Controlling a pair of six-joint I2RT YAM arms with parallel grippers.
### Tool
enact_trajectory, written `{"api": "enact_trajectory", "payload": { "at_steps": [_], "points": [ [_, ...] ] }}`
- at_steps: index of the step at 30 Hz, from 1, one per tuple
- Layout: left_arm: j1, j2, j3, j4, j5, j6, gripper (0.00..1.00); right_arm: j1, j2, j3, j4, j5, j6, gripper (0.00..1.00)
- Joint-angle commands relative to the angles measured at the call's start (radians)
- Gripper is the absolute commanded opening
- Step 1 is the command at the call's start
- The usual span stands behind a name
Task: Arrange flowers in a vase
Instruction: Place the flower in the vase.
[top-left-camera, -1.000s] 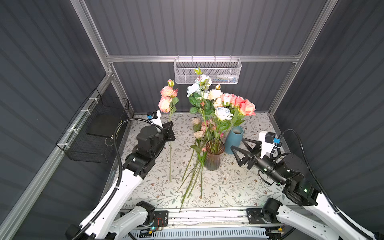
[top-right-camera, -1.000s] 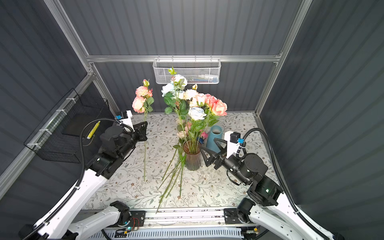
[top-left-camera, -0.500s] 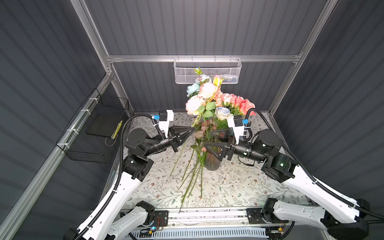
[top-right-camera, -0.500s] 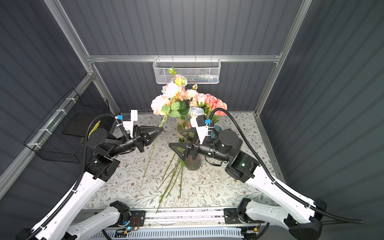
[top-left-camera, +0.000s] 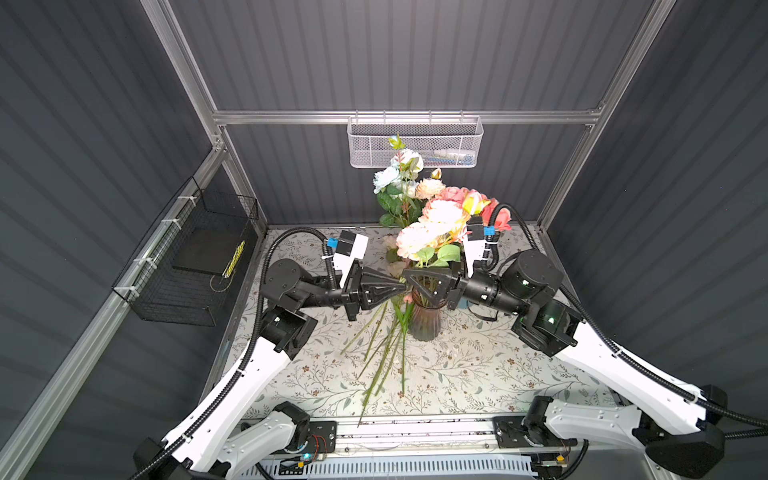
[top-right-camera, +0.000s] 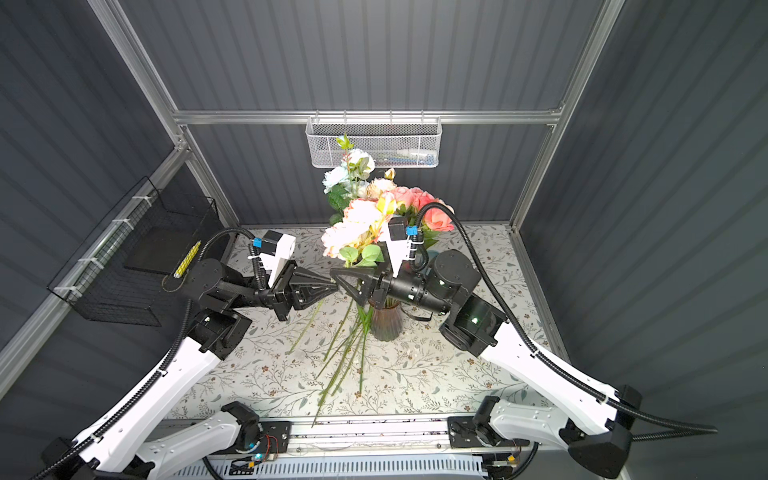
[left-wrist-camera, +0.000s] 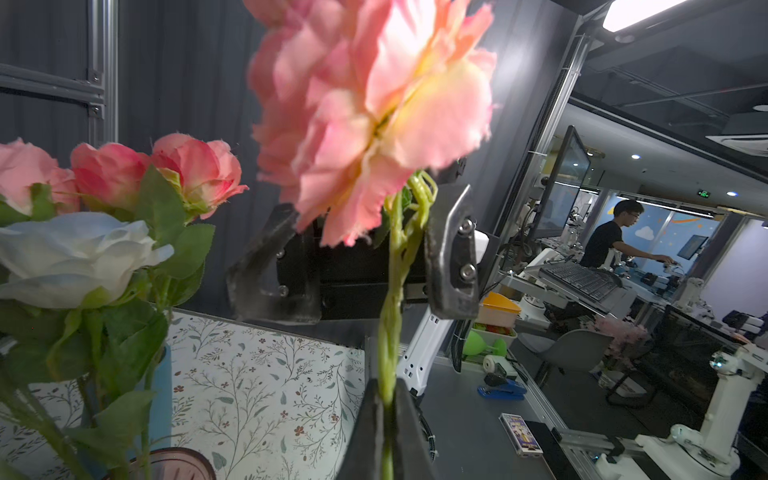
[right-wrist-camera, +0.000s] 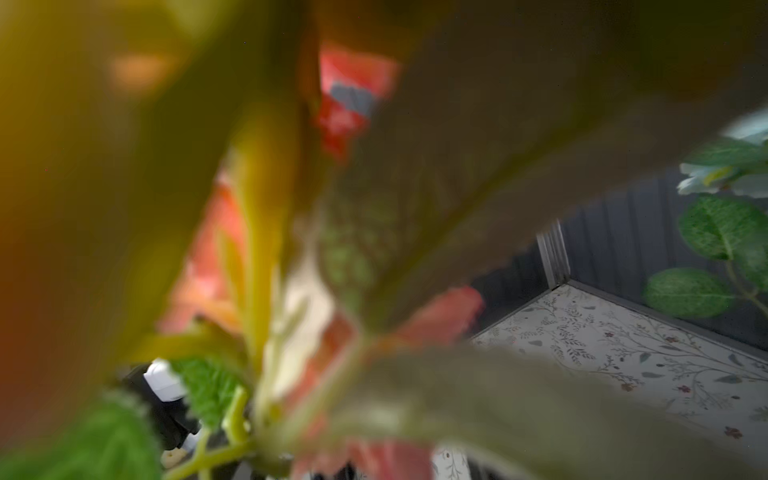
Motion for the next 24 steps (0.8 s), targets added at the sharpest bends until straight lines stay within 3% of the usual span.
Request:
{"api": "enact_trajectory", "payload": {
  "at_steps": [1, 3, 6, 7, 9, 14, 16, 24],
  "points": [
    [-0.010, 0.006, 0.012, -0.050, -0.002, 0.044, 0.03, 0.005, 0.014, 0.031, 0.030, -0.001, 0.010, 0.40],
    [-0.010, 0.004, 0.021, -0.112, -0.055, 0.075, 0.43, 0.005, 0.004, 0.032, 0.003, 0.025, 0.002, 0.24],
    [-0.010, -0.011, 0.015, -0.157, -0.133, 0.094, 0.81, 0.003, -0.038, 0.050, -0.091, 0.116, -0.025, 0.02],
    [-0.010, -0.021, 0.012, -0.174, -0.177, 0.097, 0.98, 0.003, -0.050, 0.064, -0.135, 0.141, -0.037, 0.00],
    [-0.010, -0.049, 0.009, -0.229, -0.277, 0.122, 1.00, 0.002, -0.078, 0.091, -0.226, 0.193, -0.068, 0.00],
    [-0.010, -0.182, -0.042, -0.363, -0.716, 0.191, 1.00, 0.002, -0.162, 0.158, -0.378, 0.316, -0.175, 0.00],
    [-0.010, -0.223, -0.077, -0.372, -0.837, 0.196, 1.00, 0.001, -0.168, 0.212, -0.431, 0.366, -0.231, 0.00],
    [-0.010, -0.216, -0.108, -0.459, -0.912, 0.197, 1.00, 0.002, -0.106, 0.356, -0.468, 0.573, -0.486, 0.00]
  ]
}}
